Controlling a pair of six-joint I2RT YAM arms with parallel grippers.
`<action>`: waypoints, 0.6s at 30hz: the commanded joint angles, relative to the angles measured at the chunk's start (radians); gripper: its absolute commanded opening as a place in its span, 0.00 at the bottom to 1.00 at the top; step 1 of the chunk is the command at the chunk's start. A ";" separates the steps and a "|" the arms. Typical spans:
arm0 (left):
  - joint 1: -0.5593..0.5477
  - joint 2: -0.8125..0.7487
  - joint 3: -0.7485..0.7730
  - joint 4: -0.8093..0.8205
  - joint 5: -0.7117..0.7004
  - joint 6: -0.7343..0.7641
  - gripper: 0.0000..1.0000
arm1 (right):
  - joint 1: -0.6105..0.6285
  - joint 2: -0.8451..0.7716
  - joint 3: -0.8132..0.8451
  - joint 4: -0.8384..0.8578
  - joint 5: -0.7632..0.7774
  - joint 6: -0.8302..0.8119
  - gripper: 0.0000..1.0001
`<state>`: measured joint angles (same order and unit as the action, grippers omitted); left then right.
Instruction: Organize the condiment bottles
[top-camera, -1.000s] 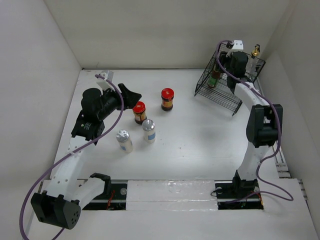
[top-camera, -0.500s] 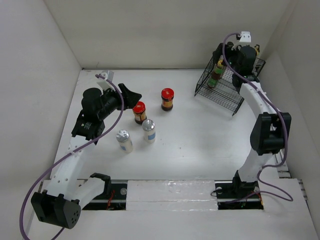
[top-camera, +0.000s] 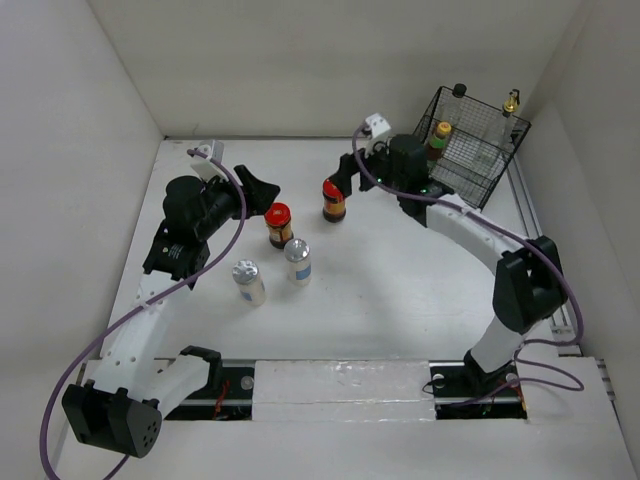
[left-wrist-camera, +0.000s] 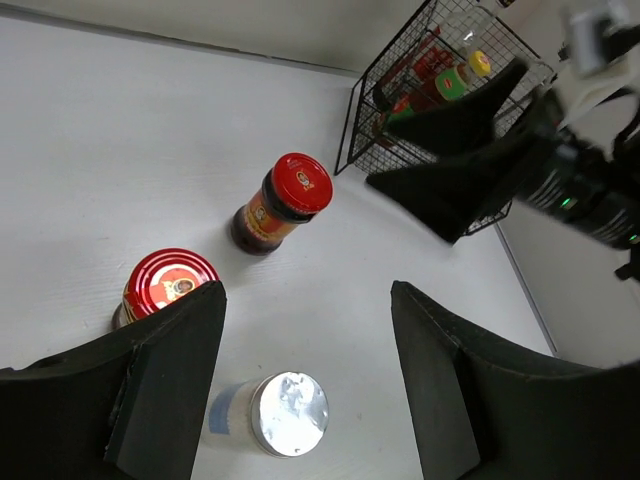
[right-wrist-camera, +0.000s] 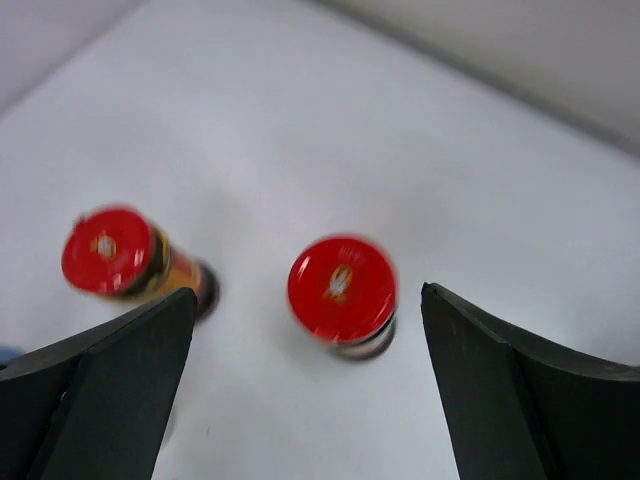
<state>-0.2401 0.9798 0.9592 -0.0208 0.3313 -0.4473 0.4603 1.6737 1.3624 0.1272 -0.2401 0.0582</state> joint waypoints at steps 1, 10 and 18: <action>0.005 -0.015 0.006 0.009 -0.018 -0.008 0.63 | 0.027 0.004 -0.046 -0.049 -0.025 -0.035 0.99; 0.005 -0.015 0.006 0.009 -0.018 -0.008 0.66 | 0.066 0.126 0.000 -0.072 0.031 -0.014 0.99; 0.005 -0.015 0.006 0.019 0.005 -0.008 0.66 | 0.075 0.248 0.105 -0.052 0.065 -0.024 0.99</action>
<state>-0.2401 0.9798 0.9592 -0.0353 0.3157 -0.4526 0.5194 1.9026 1.4014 0.0307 -0.2043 0.0483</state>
